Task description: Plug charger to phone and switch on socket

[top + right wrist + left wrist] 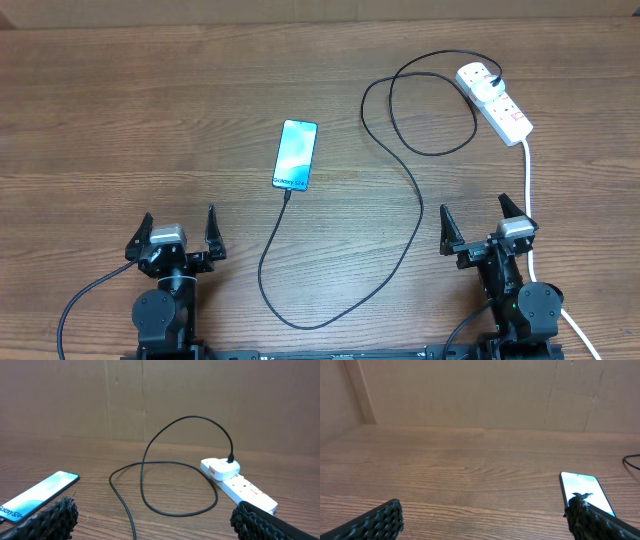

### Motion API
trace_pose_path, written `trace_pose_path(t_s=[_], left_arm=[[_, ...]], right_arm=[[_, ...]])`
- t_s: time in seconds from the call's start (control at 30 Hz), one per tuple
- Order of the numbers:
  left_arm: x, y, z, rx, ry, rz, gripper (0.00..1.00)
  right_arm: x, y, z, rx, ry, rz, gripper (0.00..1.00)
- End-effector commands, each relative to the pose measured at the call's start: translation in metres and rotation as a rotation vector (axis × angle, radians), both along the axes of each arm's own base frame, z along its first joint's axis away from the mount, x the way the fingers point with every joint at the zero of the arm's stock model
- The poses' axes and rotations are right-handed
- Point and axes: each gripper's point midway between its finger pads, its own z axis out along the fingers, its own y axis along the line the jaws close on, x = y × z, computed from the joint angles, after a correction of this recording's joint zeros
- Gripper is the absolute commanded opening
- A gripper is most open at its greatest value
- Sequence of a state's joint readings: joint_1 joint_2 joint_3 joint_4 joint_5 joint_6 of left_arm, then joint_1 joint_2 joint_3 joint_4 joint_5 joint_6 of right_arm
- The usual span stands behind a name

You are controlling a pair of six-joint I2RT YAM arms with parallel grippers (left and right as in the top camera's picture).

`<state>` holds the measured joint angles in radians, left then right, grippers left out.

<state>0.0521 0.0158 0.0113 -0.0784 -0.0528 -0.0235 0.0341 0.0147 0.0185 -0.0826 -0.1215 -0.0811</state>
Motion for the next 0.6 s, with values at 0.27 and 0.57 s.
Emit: trace_pose_path(t_s=[0.27,0.57], left_arm=[[0.0001,-0.0034,0.0005,-0.014,-0.010,-0.015,1.00],[0.0001,-0.0034,0.0004,-0.014,-0.010,-0.015,1.00]], right_arm=[[0.0016,-0.0130,-0.0028,0.081,0.012,-0.077,1.00],[0.0016,-0.0130,-0.0027,0.072,0.010,-0.077,1.00]])
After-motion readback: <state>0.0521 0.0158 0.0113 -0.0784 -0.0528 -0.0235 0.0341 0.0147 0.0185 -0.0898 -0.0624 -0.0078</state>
